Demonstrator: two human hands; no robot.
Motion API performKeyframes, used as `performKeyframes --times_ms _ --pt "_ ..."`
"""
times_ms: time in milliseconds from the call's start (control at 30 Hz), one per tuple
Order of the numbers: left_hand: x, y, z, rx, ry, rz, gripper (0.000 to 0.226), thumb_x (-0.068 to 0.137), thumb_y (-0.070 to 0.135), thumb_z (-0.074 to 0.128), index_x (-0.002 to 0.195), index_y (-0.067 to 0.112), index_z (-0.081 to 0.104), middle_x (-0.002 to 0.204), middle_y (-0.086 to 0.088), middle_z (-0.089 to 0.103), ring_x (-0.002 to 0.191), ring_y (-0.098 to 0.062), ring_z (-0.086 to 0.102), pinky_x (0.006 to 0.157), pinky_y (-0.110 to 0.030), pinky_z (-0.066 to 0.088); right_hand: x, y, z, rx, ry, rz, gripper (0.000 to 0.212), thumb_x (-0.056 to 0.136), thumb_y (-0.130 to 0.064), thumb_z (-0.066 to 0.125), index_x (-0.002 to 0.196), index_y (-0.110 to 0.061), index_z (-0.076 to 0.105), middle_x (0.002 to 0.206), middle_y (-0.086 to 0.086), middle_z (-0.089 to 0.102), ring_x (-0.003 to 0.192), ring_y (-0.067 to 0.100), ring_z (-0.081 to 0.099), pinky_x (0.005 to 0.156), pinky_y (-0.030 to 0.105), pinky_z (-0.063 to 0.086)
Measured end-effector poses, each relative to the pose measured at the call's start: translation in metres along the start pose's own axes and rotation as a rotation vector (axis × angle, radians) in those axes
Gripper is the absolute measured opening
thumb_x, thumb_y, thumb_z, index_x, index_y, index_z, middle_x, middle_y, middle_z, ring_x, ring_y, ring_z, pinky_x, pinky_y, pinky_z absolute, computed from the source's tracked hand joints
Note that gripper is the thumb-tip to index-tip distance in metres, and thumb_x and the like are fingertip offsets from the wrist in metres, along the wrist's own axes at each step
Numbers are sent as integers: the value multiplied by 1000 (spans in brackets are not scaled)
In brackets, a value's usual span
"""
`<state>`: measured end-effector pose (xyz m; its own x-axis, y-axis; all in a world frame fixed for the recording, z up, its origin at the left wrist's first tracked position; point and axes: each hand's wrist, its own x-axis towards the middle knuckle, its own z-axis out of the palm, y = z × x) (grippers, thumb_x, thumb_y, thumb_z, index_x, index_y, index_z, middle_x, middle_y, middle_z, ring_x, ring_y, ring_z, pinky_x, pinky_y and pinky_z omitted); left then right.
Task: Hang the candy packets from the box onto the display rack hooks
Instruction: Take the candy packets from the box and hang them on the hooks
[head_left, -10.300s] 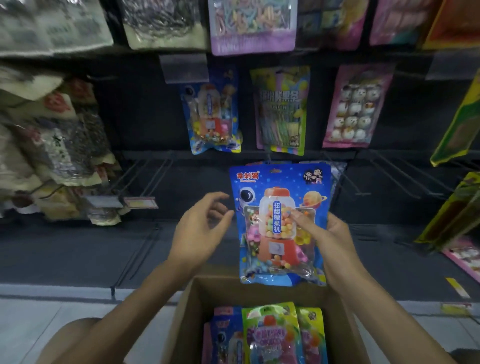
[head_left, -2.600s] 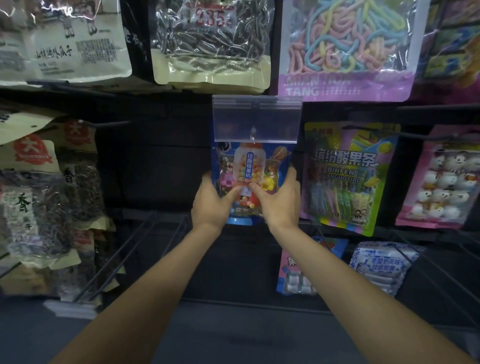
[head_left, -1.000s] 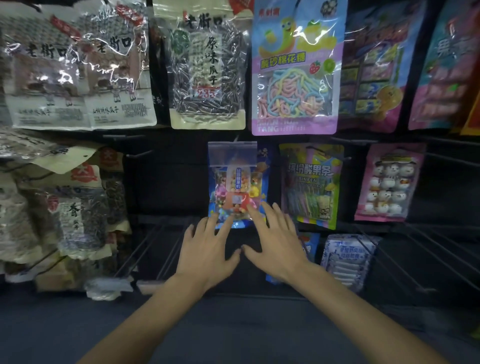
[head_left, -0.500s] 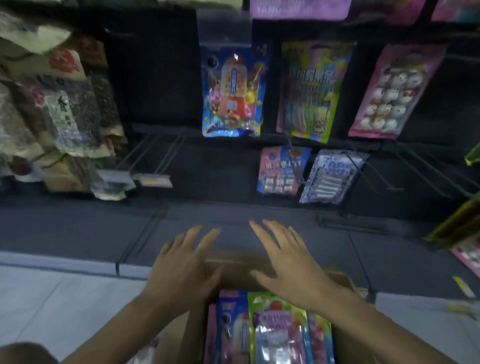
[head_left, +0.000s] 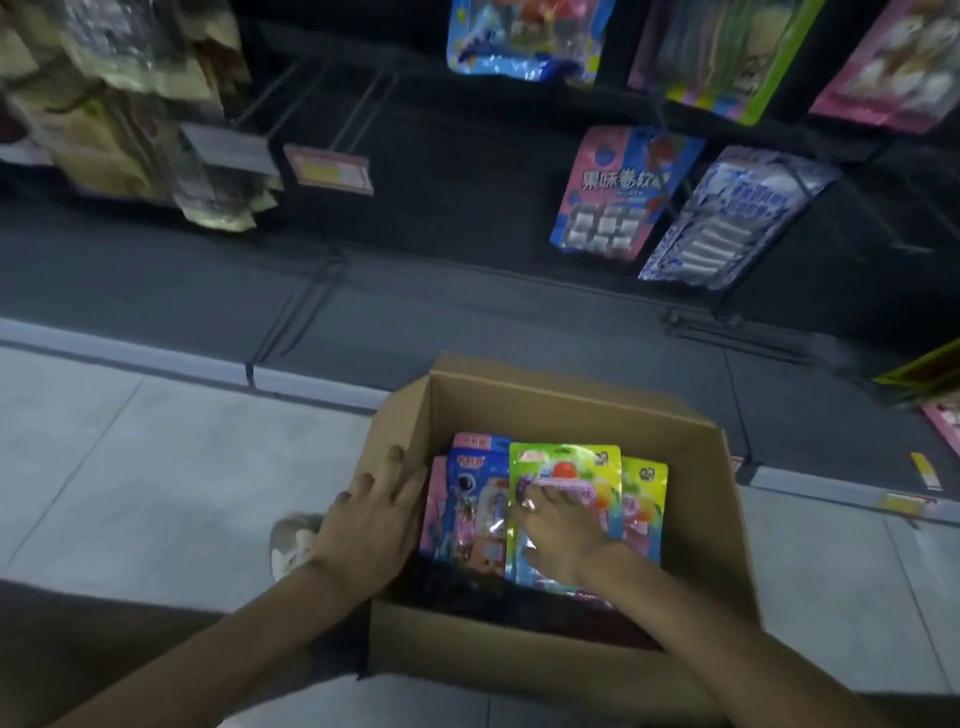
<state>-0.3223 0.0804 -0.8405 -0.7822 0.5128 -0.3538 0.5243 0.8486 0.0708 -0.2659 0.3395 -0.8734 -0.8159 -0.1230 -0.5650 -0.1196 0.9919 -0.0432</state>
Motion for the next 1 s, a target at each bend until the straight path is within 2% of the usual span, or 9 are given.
performKeyframes --times_ms 67,200,300,433,533,633,733,867,1000 --pt "2 -4 12 -42 -8 -27 77 104 42 45 166 27 3 173 -15 5 141 -37 39 101 -45 51 21 -11 11 -5 -32 -24 63 100 -26 64 158 -16 42 165 17 29 152 39 30 125 50 30" --pt "5 -10 24 -112 34 -29 66 100 39 46 160 27 19 161 -14 26 128 -34 47 89 -46 55 63 -22 23 -9 22 -3 76 94 -27 73 159 -12 35 158 17 29 150 38 29 125 47 29" --pt "6 -11 25 -117 61 -20 58 100 39 48 153 25 30 158 -15 30 124 -34 50 90 -46 56 86 -23 28 0 97 44 101 89 -27 80 166 -12 17 169 17 13 160 39 8 130 51 21" --pt "5 -11 27 -162 89 -11 47 100 37 50 145 23 40 157 -16 33 122 -36 52 88 -48 59 109 -22 21 52 54 83 110 92 -33 75 168 -12 -1 175 11 -4 163 32 -8 132 51 11" --pt "5 -12 27 -183 103 -6 42 101 37 48 140 24 41 156 -15 32 121 -35 52 86 -47 59 122 -21 15 72 -60 112 114 92 -39 74 168 -12 -7 176 9 -2 163 31 -5 131 51 10" --pt "6 -13 28 -182 105 -4 40 101 35 49 138 23 44 155 -15 34 118 -36 53 84 -48 59 130 -22 14 120 -8 152 118 83 -40 82 167 -14 4 168 10 22 156 32 23 127 50 20" --pt "7 -13 29 -178 99 -5 40 99 34 52 136 22 46 153 -16 36 115 -36 54 83 -48 60 132 -24 15 86 98 161 92 81 -41 83 157 -19 36 152 6 47 142 28 43 120 50 23" --pt "9 -11 27 -153 96 -12 39 97 32 54 134 21 49 152 -17 35 116 -36 54 82 -46 59 112 -30 14 -11 174 103 46 84 -38 82 127 -30 69 146 1 57 133 25 51 113 52 13" --pt "11 -9 25 -122 86 -17 38 98 33 53 133 21 51 153 -17 33 117 -36 54 85 -45 57 71 -27 1 34 252 89 27 91 -41 77 111 -24 75 120 -4 67 126 22 57 125 52 7"
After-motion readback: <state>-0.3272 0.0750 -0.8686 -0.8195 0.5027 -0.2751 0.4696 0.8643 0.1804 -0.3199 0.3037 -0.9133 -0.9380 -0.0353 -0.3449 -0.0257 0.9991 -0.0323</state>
